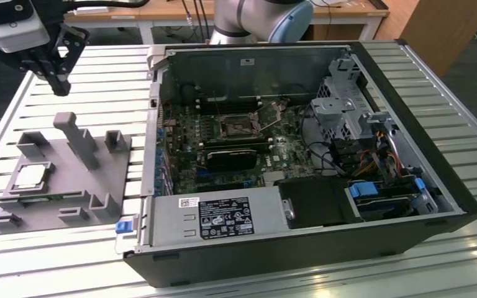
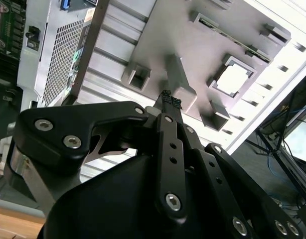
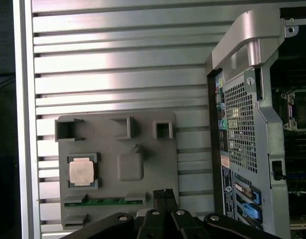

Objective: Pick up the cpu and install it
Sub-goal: 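Reach for the cpu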

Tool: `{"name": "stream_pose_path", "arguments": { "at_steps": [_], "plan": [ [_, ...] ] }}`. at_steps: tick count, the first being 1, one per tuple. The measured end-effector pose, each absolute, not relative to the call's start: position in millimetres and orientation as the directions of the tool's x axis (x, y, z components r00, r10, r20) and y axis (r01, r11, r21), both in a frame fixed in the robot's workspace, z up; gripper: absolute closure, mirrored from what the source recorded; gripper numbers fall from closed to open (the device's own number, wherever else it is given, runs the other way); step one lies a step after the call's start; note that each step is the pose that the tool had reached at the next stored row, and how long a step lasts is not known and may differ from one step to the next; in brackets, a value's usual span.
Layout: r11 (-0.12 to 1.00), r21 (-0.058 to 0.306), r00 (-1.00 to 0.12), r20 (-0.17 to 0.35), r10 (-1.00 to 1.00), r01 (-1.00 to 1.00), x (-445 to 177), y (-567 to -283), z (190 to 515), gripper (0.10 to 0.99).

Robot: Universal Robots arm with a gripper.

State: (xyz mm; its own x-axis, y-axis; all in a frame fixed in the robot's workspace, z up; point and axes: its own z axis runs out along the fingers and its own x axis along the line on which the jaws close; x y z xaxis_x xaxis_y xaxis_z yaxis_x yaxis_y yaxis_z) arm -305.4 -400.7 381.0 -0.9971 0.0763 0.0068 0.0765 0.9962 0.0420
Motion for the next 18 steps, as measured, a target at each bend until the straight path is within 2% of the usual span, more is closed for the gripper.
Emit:
{"name": "stream_pose_path", "arguments": {
  "at_steps": [18],
  "plan": [
    [0.996, 0.041, -0.997, 0.020, 0.076, 0.077, -324.1, -400.7, 378.6, 0.980]
  ]
}}
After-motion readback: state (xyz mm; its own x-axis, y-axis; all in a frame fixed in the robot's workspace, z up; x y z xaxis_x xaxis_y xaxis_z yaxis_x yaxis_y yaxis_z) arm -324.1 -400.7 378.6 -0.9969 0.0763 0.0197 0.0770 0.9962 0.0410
